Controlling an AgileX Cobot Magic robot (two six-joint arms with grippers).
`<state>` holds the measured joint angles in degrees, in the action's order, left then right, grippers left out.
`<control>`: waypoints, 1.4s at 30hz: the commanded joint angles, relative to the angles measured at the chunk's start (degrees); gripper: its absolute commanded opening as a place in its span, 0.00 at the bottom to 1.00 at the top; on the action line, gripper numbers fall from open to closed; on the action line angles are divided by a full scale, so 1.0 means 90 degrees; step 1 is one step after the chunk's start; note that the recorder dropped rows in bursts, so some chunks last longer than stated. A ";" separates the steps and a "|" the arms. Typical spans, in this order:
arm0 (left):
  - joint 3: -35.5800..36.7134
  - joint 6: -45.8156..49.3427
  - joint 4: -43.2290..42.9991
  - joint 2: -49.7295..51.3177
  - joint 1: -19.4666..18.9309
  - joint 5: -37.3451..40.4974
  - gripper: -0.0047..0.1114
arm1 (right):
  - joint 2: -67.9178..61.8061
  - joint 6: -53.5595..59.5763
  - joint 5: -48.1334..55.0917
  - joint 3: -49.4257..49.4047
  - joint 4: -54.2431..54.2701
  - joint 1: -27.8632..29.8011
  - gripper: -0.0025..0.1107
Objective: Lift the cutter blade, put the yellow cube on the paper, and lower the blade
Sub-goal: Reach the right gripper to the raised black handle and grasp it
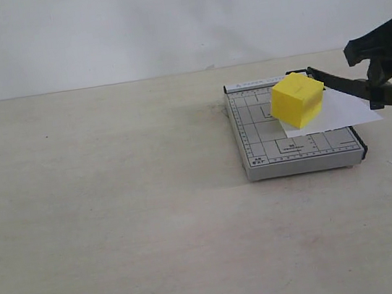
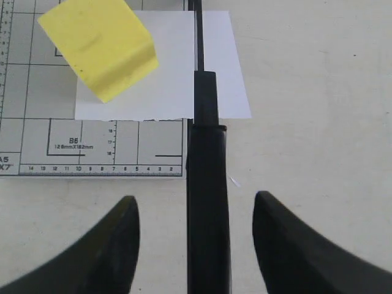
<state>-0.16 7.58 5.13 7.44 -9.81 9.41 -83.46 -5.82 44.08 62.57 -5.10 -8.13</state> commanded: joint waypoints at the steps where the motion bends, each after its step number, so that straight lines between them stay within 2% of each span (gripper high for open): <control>1: 0.0018 -0.0085 -0.0003 -0.0022 0.0032 -0.0087 0.08 | -0.0011 0.0000 0.0037 0.0043 -0.0143 0.0013 0.50; 8: 0.0018 -0.0085 -0.0003 -0.0022 0.0032 -0.0087 0.08 | -0.0278 0.0000 0.0218 0.0043 -0.0166 0.0025 0.49; 9: 0.0018 -0.0085 -0.0003 -0.0022 0.0032 -0.0087 0.08 | -0.0278 0.0000 0.0191 0.0043 -0.0166 0.0025 0.45; 12: 0.0018 -0.0085 -0.0003 -0.0022 0.0032 -0.0087 0.08 | -0.0266 -0.0017 0.0190 0.0043 -0.0166 0.0025 0.27; 14: 0.0018 -0.0085 -0.0003 -0.0022 0.0032 -0.0087 0.08 | -0.0266 -0.0017 0.0190 0.0043 -0.0166 0.0025 0.19; 23: 0.0018 -0.0085 -0.0003 -0.0022 0.0032 -0.0087 0.08 | -0.0266 -0.0017 0.0217 0.0043 -0.0166 0.0025 0.02; 28: 0.0018 -0.0085 -0.0003 -0.0022 0.0032 -0.0087 0.08 | -0.0266 0.0011 0.0218 -0.0116 -0.0173 0.0025 0.02; 35: 0.0018 -0.0085 -0.0003 -0.0022 0.0032 -0.0087 0.08 | -0.0266 0.0022 -0.0461 -0.0905 -0.0130 0.0025 0.02; 42: 0.0018 -0.0085 -0.0003 -0.0022 0.0032 -0.0087 0.08 | -0.0266 0.0563 -0.0923 -0.1429 0.0566 0.0014 0.02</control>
<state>-0.16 7.58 5.13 7.44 -9.81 9.41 -85.41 -3.84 36.03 51.99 -4.69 -8.01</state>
